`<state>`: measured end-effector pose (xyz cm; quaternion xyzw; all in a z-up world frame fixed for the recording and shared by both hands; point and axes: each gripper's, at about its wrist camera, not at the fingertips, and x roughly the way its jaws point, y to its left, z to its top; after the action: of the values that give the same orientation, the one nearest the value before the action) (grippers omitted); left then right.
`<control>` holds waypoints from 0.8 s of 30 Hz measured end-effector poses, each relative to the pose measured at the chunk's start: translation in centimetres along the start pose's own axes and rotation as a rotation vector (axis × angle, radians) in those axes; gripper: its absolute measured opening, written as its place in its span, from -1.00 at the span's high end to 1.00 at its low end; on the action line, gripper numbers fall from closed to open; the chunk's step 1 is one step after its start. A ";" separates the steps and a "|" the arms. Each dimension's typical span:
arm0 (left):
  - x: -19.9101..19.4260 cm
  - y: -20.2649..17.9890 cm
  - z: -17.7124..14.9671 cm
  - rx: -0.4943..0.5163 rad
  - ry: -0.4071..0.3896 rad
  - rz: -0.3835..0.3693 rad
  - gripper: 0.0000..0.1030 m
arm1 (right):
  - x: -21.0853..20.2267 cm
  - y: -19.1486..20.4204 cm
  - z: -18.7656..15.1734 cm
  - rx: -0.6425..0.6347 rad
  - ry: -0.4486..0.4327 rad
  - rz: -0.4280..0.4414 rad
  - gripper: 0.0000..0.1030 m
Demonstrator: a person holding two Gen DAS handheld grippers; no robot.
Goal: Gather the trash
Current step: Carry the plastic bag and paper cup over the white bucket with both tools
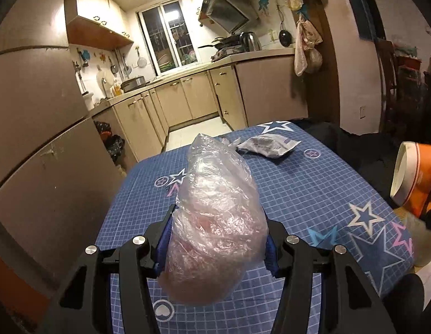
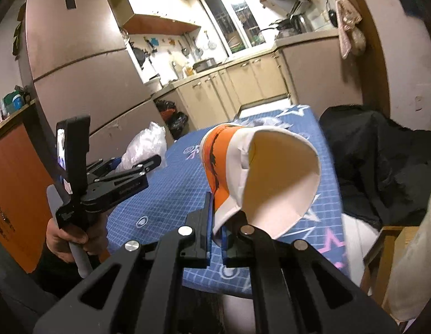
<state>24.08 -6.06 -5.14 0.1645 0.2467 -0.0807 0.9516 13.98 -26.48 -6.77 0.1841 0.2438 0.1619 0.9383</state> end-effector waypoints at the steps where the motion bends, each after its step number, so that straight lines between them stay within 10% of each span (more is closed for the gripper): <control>1: -0.2 -0.4 0.2 0.007 -0.004 -0.006 -0.07 | -0.6 -0.2 0.1 0.001 -0.012 -0.009 0.93; 24: -3.1 -19.5 6.6 0.261 -0.138 -0.311 -0.07 | -14.7 -7.8 0.0 0.074 -0.234 -0.362 0.93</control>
<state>19.80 -26.34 -3.47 0.2404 0.1910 -0.2689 0.9129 3.52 -39.13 -4.21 0.1893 0.1682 -0.0406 0.9666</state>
